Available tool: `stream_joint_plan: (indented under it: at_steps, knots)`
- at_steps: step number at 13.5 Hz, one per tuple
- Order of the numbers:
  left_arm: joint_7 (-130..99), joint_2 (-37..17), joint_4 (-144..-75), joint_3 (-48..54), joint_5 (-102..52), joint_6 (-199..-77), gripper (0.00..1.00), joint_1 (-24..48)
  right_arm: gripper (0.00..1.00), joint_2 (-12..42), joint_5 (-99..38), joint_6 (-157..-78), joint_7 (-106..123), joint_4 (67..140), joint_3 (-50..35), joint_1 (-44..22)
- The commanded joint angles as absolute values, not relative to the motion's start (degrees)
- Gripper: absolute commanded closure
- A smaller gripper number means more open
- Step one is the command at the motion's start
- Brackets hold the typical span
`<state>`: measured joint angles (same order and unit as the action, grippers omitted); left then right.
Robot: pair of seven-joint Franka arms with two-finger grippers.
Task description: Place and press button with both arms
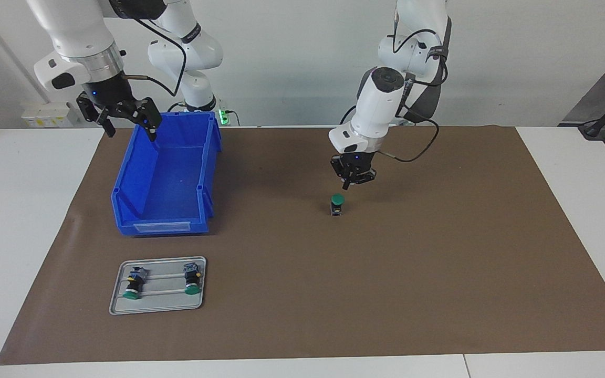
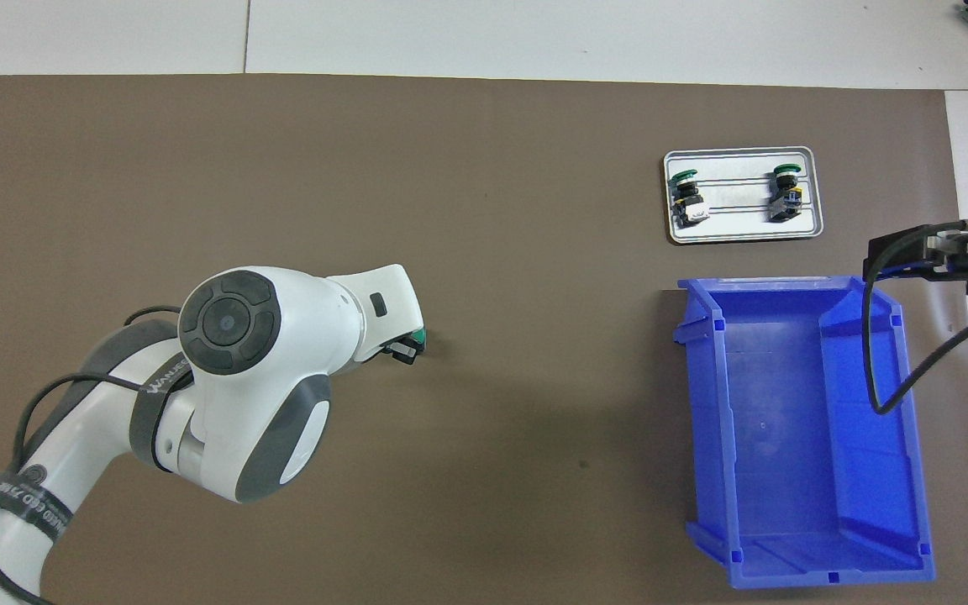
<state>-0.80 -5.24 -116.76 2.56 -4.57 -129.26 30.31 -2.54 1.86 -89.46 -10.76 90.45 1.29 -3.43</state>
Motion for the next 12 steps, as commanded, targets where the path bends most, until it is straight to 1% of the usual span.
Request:
stream_joint_plan:
  at_steps: [1, 3, 5, 7, 10, 11, 12]
  knots:
    - [-3.34, -10.19, -113.21, 1.85, -0.89, -130.34, 1.00, 31.81, 0.00, -2.64, 0.53, -88.42, -9.84, 89.91, 1.23, -3.08]
    - [-3.34, -12.03, -112.33, 1.85, -0.27, -130.52, 1.00, 31.82, 0.00, -2.64, 0.53, -88.42, -9.84, 89.91, 1.23, -3.08]
    - [-3.69, -13.35, -112.85, 1.85, 0.35, -130.60, 1.00, 32.78, 0.00, -2.64, 0.53, -88.42, -9.84, 89.91, 1.23, -3.08]
    - [-3.87, -13.62, -113.11, 1.85, 0.35, -130.52, 1.00, 32.96, 0.00, -2.64, 0.53, -88.42, -9.84, 89.91, 1.23, -3.08]
    - [-3.78, -13.10, -112.86, 1.76, 0.35, -128.07, 1.00, 32.96, 0.00, -2.64, 0.53, -88.42, -9.84, 89.91, 1.23, -3.08]
    - [-3.78, -12.40, -112.07, 1.58, 0.35, -125.53, 1.00, 32.78, 0.00, -2.64, 0.53, -88.42, -9.84, 89.91, 1.23, -3.08]
    - [-3.69, -10.39, -110.76, 1.58, 0.35, -122.55, 1.00, 32.44, 0.00, -2.64, 0.53, -88.42, -9.84, 89.91, 1.23, -3.08]
